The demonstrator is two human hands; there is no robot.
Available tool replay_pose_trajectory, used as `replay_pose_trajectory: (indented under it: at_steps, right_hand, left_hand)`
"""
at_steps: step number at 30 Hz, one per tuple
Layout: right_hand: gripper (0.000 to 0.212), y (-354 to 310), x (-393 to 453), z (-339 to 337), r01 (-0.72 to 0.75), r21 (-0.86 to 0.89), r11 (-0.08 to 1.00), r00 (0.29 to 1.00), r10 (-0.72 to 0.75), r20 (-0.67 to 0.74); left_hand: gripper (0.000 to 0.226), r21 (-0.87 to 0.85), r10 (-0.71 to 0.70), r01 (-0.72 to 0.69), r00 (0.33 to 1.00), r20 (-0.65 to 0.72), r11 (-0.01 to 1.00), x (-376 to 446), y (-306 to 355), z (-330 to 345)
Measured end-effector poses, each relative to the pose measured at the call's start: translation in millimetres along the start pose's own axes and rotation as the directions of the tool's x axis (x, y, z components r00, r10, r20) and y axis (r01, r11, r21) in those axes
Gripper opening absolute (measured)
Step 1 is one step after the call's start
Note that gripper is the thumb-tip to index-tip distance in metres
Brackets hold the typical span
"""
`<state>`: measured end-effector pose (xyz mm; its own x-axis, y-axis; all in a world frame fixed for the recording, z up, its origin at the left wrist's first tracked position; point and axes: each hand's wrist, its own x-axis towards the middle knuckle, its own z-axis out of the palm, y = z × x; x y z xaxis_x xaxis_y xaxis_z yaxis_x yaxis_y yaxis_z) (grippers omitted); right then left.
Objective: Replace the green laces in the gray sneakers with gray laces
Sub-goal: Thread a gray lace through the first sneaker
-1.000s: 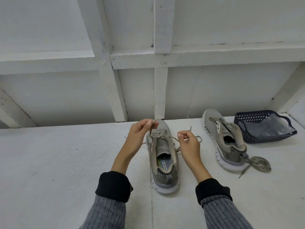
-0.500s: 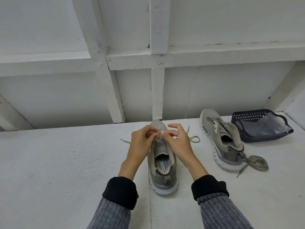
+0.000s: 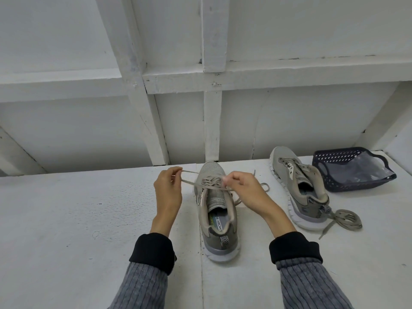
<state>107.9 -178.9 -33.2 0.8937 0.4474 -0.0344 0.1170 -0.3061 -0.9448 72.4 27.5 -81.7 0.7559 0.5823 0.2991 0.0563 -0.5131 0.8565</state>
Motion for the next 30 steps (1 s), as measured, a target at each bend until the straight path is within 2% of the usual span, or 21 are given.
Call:
replay_pose_trajectory:
  at_steps: [4,6,8,9,11,13,15,16,19,22,25,28,30]
  right_hand:
    - [0.032,-6.1,0.4,-11.7,0.045,0.251,0.967,0.973,0.015,-0.231]
    - [0.028,-4.3,1.8,-14.2,0.052,0.331,0.942,0.963,0.041,-0.266]
    - [0.026,-2.7,0.9,-12.9,0.035,0.307,0.951,0.968,0.045,-0.248]
    - [0.025,-1.8,0.3,-11.6,0.030,0.260,0.965,0.972,0.032,-0.232]
    - [0.024,0.9,-0.5,-9.1,0.045,0.125,0.991,0.982,-0.021,-0.190]
    - [0.025,3.8,-0.1,-5.0,0.054,0.078,0.996,0.990,-0.043,-0.133]
    - [0.019,4.5,0.5,-1.8,0.020,0.116,0.993,0.996,-0.009,-0.091]
    - [0.014,4.2,0.4,-0.6,-0.002,0.146,0.989,0.997,0.014,-0.081]
    - [0.008,4.7,-1.1,-3.7,-0.030,0.196,0.980,0.993,0.053,-0.110]
    - [0.011,11.8,-1.6,-14.7,-0.018,0.207,0.978,0.988,0.049,-0.146]
    - [0.024,19.0,-3.1,-18.1,0.010,0.169,0.986,0.986,0.018,-0.163]
    - [0.013,20.1,-1.4,-10.8,0.018,0.207,0.978,0.967,0.036,-0.252]
    - [0.006,19.8,0.6,-6.1,0.031,0.197,0.980,0.948,0.033,-0.317]
  left_hand:
    - [0.018,0.052,-0.149,0.148,0.989,0.017,0.988,-1.9,-15.3,3.8]
    - [0.019,0.075,-0.245,0.241,0.968,0.049,0.968,-6.8,-21.4,8.9]
    - [0.022,0.117,-0.251,0.242,0.966,0.065,0.963,-11.0,-21.6,13.1]
    - [0.024,0.121,-0.196,0.186,0.978,0.076,0.975,-12.6,-17.6,14.0]
    - [0.026,0.065,0.017,-0.027,0.988,0.152,0.998,-14.5,-1.4,14.5]
    - [0.028,-0.043,0.199,-0.196,0.924,0.325,0.980,-17.6,21.6,14.5]
    - [0.031,-0.098,0.252,-0.234,0.836,0.487,0.967,-21.0,40.5,16.3]
    - [0.029,-0.107,0.264,-0.245,0.814,0.517,0.964,-21.6,44.4,18.6]
    - [0.016,-0.168,0.263,-0.208,0.845,0.465,0.964,-21.0,42.5,21.3]
    - [0.017,-0.160,0.229,-0.180,0.892,0.389,0.971,-17.1,28.1,13.6]
    - [0.017,-0.078,0.190,-0.173,0.915,0.355,0.982,-13.4,16.0,3.6]
    - [0.019,0.047,0.143,-0.169,0.930,0.339,0.985,-11.7,13.0,-1.2]
    - [0.020,0.160,0.159,-0.224,0.927,0.339,0.961,-11.4,11.6,-1.3]
